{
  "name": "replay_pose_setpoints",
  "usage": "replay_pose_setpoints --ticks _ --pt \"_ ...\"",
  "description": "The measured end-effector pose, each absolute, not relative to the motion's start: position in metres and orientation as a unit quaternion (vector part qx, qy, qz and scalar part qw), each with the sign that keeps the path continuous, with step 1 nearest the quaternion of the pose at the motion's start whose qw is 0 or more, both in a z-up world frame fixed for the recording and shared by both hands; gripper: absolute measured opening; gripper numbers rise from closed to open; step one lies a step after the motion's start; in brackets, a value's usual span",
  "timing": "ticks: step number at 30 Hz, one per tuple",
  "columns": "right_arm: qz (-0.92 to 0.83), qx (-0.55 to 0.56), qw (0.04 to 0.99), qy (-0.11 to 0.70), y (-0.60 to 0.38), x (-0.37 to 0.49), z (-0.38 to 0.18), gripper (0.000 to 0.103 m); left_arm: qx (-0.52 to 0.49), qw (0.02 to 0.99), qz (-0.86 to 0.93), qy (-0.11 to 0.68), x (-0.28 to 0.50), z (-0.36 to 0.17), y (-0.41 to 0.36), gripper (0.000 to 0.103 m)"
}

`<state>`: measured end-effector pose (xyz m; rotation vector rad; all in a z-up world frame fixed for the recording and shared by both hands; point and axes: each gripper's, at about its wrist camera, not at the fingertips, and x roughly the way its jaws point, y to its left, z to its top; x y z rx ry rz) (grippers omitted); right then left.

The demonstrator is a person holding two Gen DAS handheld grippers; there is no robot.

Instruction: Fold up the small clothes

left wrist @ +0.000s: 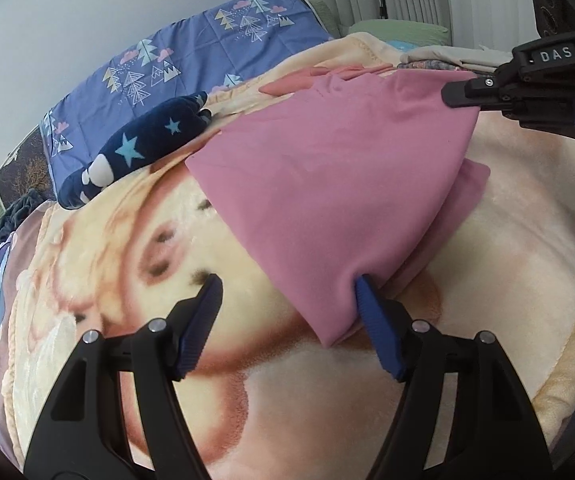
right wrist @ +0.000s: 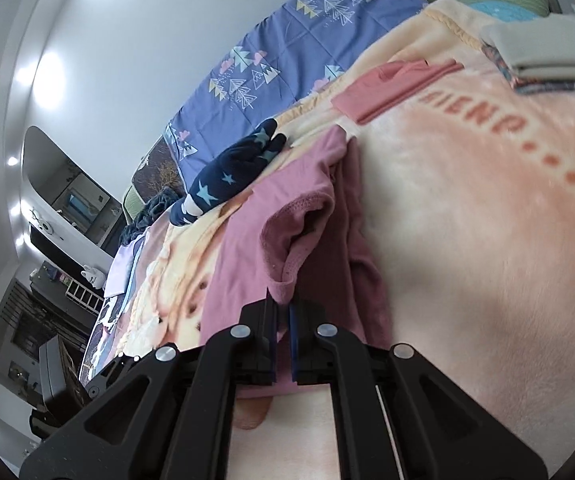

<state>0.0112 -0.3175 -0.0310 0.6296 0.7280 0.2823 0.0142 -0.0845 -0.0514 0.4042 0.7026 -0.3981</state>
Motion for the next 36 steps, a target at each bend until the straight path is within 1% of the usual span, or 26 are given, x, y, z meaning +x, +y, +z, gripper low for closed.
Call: replay_pose_setpoints --ticks 8,13,16,27,33,35,36 --pt "0.129 0.3 0.878 0.349 -0.316 0.013 -0.029 0.004 0.177 0.903 -0.202 0.335 0.008 -0.046 -0.083 0.07" --pt "0.131 0.311 0.874 0.35 -0.319 0.016 -0.027 0.004 0.199 0.894 -0.231 0.328 0.002 -0.048 -0.103 0.072" --pt "0.135 0.317 0.873 0.346 -0.32 0.016 -0.026 0.004 0.207 0.888 -0.23 0.339 0.007 -0.056 -0.11 0.072" --pt "0.143 0.34 0.861 0.35 -0.325 0.018 -0.026 0.004 0.104 0.894 -0.206 0.384 0.023 -0.059 -0.059 0.073" --pt "0.142 0.341 0.858 0.356 -0.326 0.016 -0.03 0.004 0.084 0.895 -0.201 0.388 0.023 -0.06 -0.046 0.074" --pt "0.14 0.336 0.86 0.359 -0.326 0.014 -0.031 0.004 0.092 0.896 -0.2 0.387 0.021 -0.061 -0.048 0.07" --pt "0.137 0.333 0.86 0.361 -0.326 0.011 -0.032 0.004 0.098 0.895 -0.203 0.385 0.019 -0.061 -0.051 0.064"
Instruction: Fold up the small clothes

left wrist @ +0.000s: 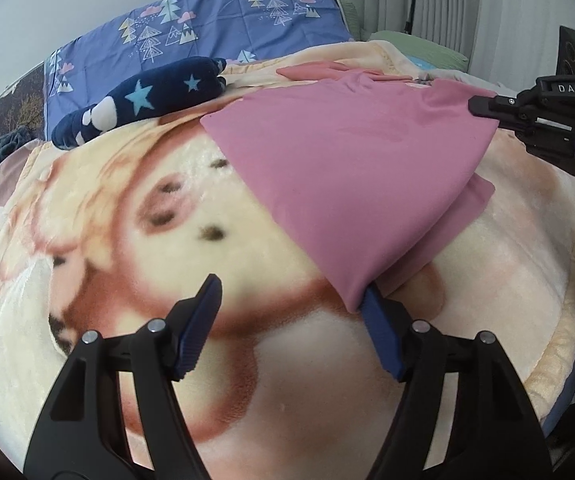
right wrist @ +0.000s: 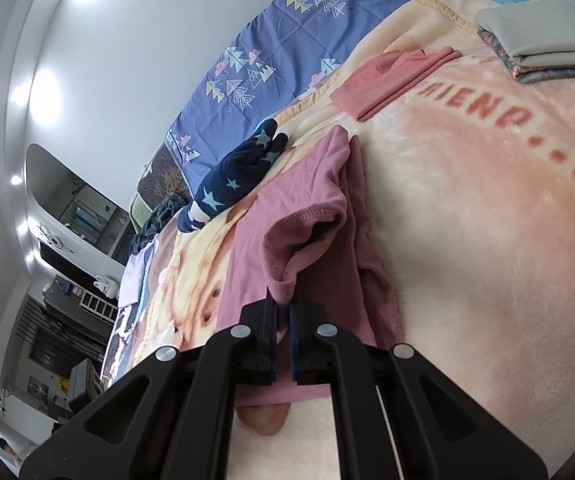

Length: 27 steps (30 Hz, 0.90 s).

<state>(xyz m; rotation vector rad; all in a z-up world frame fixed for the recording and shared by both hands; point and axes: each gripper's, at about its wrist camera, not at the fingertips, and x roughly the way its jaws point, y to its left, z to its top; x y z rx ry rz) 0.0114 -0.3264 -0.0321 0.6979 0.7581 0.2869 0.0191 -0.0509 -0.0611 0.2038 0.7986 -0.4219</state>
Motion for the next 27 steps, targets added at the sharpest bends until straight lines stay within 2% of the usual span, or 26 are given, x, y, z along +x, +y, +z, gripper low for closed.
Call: replay_pose_setpoints --ticks 2,3,4,6,10,14,20,22,25,27 --pt "0.13 0.329 0.857 0.375 -0.328 0.007 -0.039 0.004 0.101 0.891 -0.22 0.384 0.014 -0.062 -0.053 0.043" --pt "0.125 0.329 0.853 0.386 -0.329 0.006 -0.044 0.004 0.098 0.889 -0.227 0.384 0.013 -0.061 -0.053 0.025" --pt "0.12 0.329 0.848 0.399 -0.33 0.003 -0.051 0.004 0.094 0.889 -0.235 0.382 0.01 -0.06 -0.052 0.013" --pt "0.112 0.328 0.843 0.412 -0.332 -0.001 -0.059 0.004 0.089 0.89 -0.242 0.377 0.005 -0.058 -0.05 0.007" --pt "0.101 0.324 0.843 0.417 -0.339 -0.01 -0.062 0.004 0.088 0.881 -0.255 0.39 -0.001 -0.059 -0.044 0.001" --pt "0.102 0.304 0.851 0.416 -0.338 -0.016 -0.057 0.004 0.05 0.877 -0.27 0.394 -0.002 -0.049 -0.03 0.001" --pt "0.1 0.279 0.86 0.415 -0.332 -0.015 -0.053 0.005 0.033 0.892 -0.281 0.353 0.025 -0.021 -0.041 0.002" --pt "0.094 0.27 0.863 0.416 -0.331 -0.014 -0.05 0.005 0.04 0.882 -0.291 0.368 0.04 -0.03 -0.055 0.01" --pt "0.078 0.24 0.873 0.418 -0.335 -0.017 -0.042 0.005 0.072 0.856 -0.287 0.424 0.052 -0.07 -0.08 0.011" --pt "0.075 0.224 0.883 0.405 -0.341 -0.013 -0.029 0.005 0.09 0.862 -0.288 0.407 0.044 -0.081 -0.086 0.011"
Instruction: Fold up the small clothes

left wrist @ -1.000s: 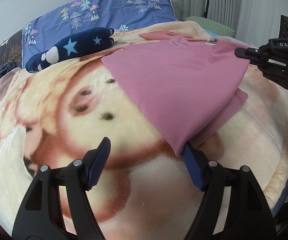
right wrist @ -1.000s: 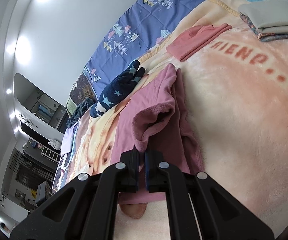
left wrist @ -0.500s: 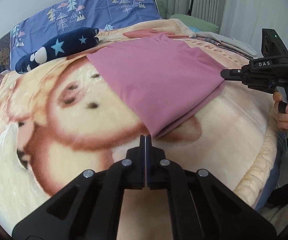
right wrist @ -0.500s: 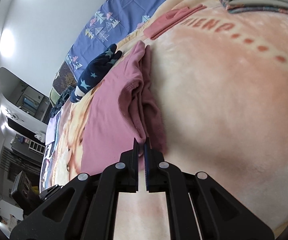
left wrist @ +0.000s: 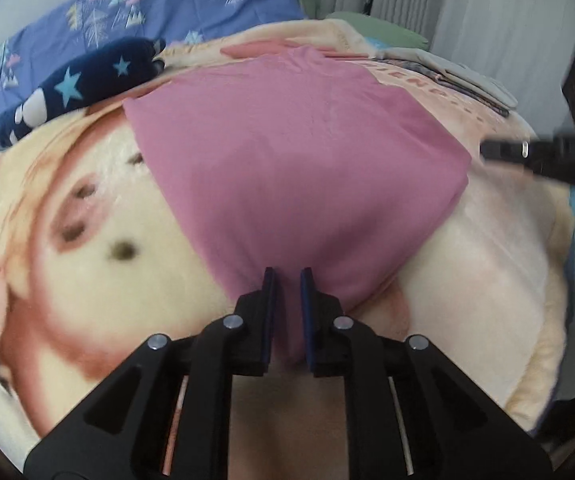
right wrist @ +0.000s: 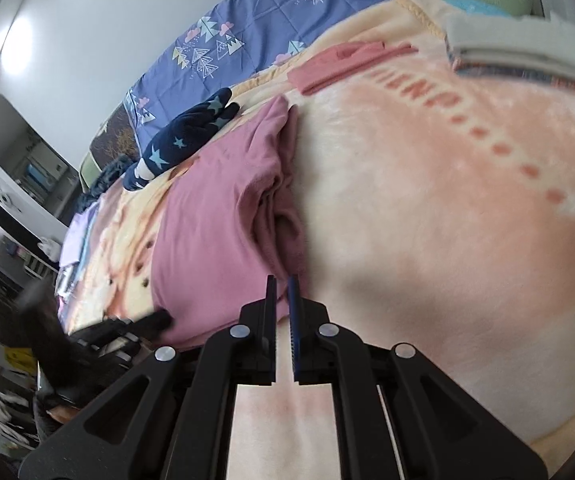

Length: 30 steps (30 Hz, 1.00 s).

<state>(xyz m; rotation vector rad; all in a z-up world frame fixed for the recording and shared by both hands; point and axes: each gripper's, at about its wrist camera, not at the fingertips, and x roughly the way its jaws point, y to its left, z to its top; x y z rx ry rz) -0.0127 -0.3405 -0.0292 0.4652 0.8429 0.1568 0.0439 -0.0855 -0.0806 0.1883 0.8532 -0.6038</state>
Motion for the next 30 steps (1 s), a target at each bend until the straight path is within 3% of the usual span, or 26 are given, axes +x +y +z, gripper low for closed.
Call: replay_pose_setpoints --ticks 6,9,12,14,20,22,26,30 --pt "0.154 0.178 0.904 0.357 -0.312 0.025 0.004 0.011 0.069 0.858 -0.297 0.414 0.046 -0.079 -0.08 0.014" --pt "0.157 0.147 0.896 0.39 -0.288 0.048 -0.021 0.011 0.075 0.859 -0.294 0.413 0.046 -0.08 -0.082 0.015" --pt "0.047 0.082 0.887 0.451 -0.29 0.062 -0.069 0.008 0.072 0.859 -0.295 0.413 0.043 -0.08 -0.079 0.015" --pt "0.061 0.103 0.888 0.444 -0.3 0.057 -0.081 0.007 0.068 0.858 -0.297 0.414 0.044 -0.08 -0.077 0.015" --pt "0.082 0.063 0.912 0.398 -0.289 0.054 -0.033 0.009 0.046 0.872 -0.301 0.382 0.048 -0.048 -0.067 0.016" --pt "0.087 0.045 0.923 0.371 -0.281 0.06 -0.018 0.01 0.051 0.89 -0.283 0.353 0.058 -0.029 -0.063 0.034" --pt "0.106 0.026 0.932 0.346 -0.263 0.091 -0.005 0.011 0.041 0.897 -0.251 0.362 0.099 -0.027 -0.062 0.042" --pt "0.051 0.035 0.893 0.445 -0.276 0.127 -0.065 0.014 0.012 0.87 -0.223 0.441 0.139 -0.081 -0.06 0.064"
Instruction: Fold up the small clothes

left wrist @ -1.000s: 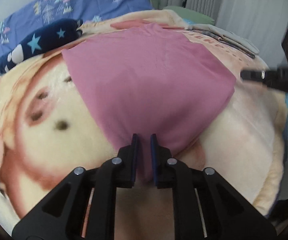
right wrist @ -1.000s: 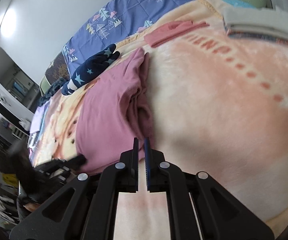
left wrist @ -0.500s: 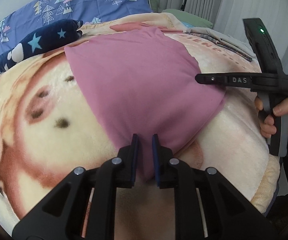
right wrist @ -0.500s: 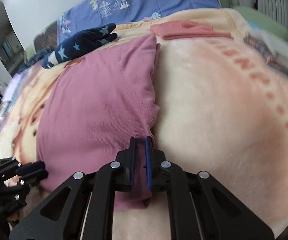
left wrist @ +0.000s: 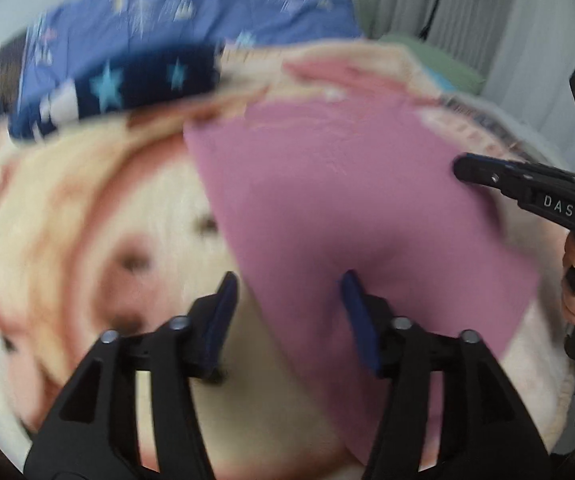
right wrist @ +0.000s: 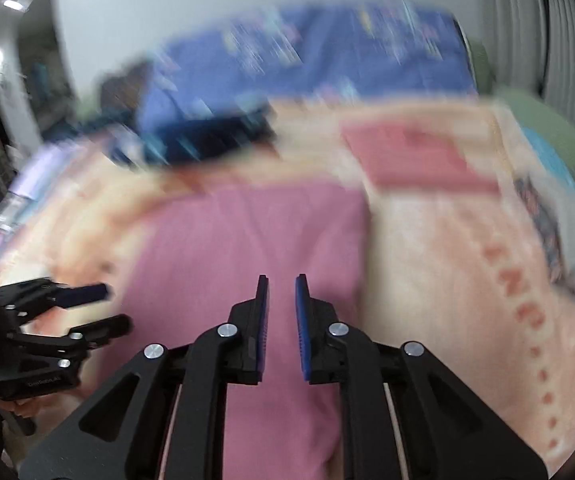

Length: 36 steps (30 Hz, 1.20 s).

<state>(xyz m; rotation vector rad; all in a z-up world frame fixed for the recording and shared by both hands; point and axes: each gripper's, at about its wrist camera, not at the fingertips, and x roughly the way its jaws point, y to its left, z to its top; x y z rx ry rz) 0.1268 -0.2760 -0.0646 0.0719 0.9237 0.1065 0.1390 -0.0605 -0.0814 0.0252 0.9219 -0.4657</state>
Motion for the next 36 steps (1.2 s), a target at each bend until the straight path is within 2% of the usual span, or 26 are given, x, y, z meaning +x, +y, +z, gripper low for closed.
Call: replay_pose_setpoints --ticks 3,7,10,16,20,21,22,23,24,25,29,36 --pt "0.066 0.074 0.899 0.427 -0.293 0.119 -0.077 0.023 -0.059 0.86 -0.249 0.442 0.141 -0.087 -0.041 0.064" --pt "0.072 0.057 0.906 0.413 -0.297 0.113 -0.053 0.03 -0.048 0.859 -0.248 0.445 0.14 -0.077 -0.043 0.061" --pt "0.079 0.086 0.914 0.389 -0.313 0.113 -0.036 0.041 -0.038 0.869 -0.253 0.424 0.141 -0.06 -0.042 0.062" --pt "0.089 0.067 0.926 0.362 -0.309 0.139 -0.015 0.041 -0.041 0.884 -0.229 0.405 0.176 -0.042 -0.042 0.062" --pt "0.126 0.024 0.918 0.374 -0.281 0.169 -0.022 0.041 -0.007 0.887 -0.194 0.418 0.203 -0.056 -0.055 0.062" --pt "0.114 0.012 0.914 0.388 -0.278 0.177 -0.03 0.041 0.0 0.884 -0.184 0.429 0.211 -0.069 -0.058 0.065" --pt "0.089 -0.004 0.906 0.414 -0.277 0.189 -0.043 0.041 0.0 0.881 -0.18 0.437 0.216 -0.079 -0.058 0.076" --pt "0.061 -0.009 0.891 0.45 -0.282 0.202 -0.068 0.041 -0.011 0.88 -0.183 0.438 0.219 -0.088 -0.055 0.077" --pt "0.052 0.015 0.888 0.457 -0.291 0.205 -0.085 0.056 -0.034 0.879 -0.19 0.435 0.22 -0.095 -0.049 0.077" --pt "0.055 0.037 0.89 0.45 -0.296 0.203 -0.091 0.062 -0.042 0.878 -0.192 0.436 0.221 -0.096 -0.046 0.077" --pt "0.053 0.023 0.895 0.442 -0.295 0.195 -0.081 0.062 -0.008 0.885 -0.181 0.428 0.215 -0.093 -0.055 0.077" --pt "0.084 0.095 0.894 0.43 -0.32 0.163 -0.053 0.063 -0.06 0.876 -0.203 0.434 0.205 -0.083 -0.029 0.076"
